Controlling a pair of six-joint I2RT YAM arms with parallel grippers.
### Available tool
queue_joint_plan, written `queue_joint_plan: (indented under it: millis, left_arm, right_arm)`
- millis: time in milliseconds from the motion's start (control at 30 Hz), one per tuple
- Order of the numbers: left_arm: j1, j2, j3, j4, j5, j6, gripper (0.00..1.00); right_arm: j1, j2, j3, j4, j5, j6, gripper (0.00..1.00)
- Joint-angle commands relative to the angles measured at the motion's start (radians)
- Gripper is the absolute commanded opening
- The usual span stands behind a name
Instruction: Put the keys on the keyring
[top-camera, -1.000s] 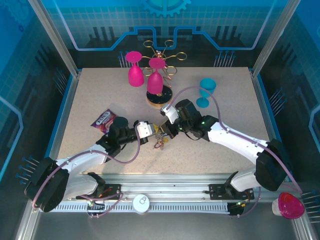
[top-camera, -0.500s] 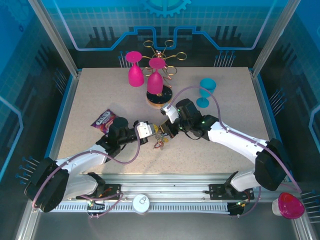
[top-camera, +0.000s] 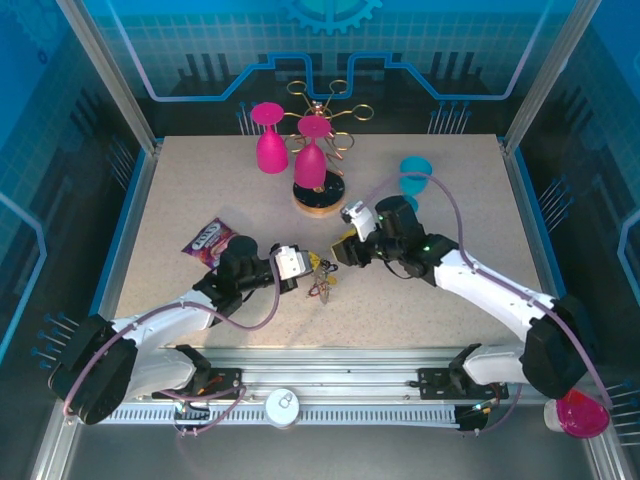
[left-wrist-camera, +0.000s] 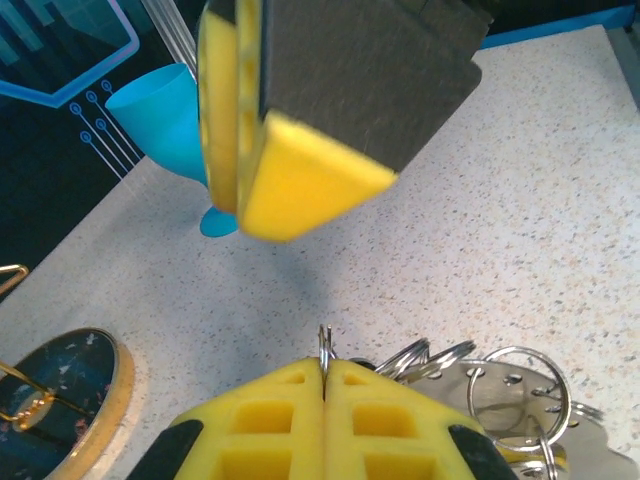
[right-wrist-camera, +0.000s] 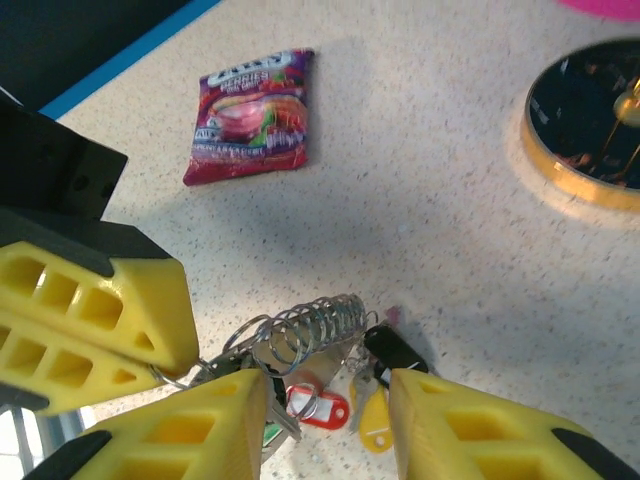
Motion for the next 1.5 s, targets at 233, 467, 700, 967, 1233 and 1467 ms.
queue_joint_plan:
  millis: [233,467,700,967,1233,1467]
  left_arm:
    - [0.061,0.025,-0.001,0.2,0.176,-0.228,0.0]
    - [0.073,0.054,-0.009,0.269,0.249,-0.266,0.0]
    - [0.075,0.062,-0.011,0.285,0.268,-0.272,0.0]
    - [0.077,0.062,-0.012,0.271,0.285,-0.258,0.0]
    - [0.076,0.059,-0.008,0.273,0.3,-0.266,0.0]
    - [0.077,0.06,-0.009,0.277,0.308,-0.27,0.0]
  right_arm:
    - [-0.059,-0.027,-0.173,0.31,-0.343,-0.306,0.35]
    - [-0.059,-0.02,-0.176,0.349,-0.436,-0.346,0.32]
    - [-0.051,0.013,-0.159,0.34,-0.433,-0.369,0.29]
    - [-0.048,0.033,-0.138,0.335,-0.427,-0.377,0.26]
    - [-0.037,0.056,-0.132,0.36,-0.479,-0.37,0.12]
    - [-0.035,0.076,-0.114,0.355,-0.519,-0.367,0.03]
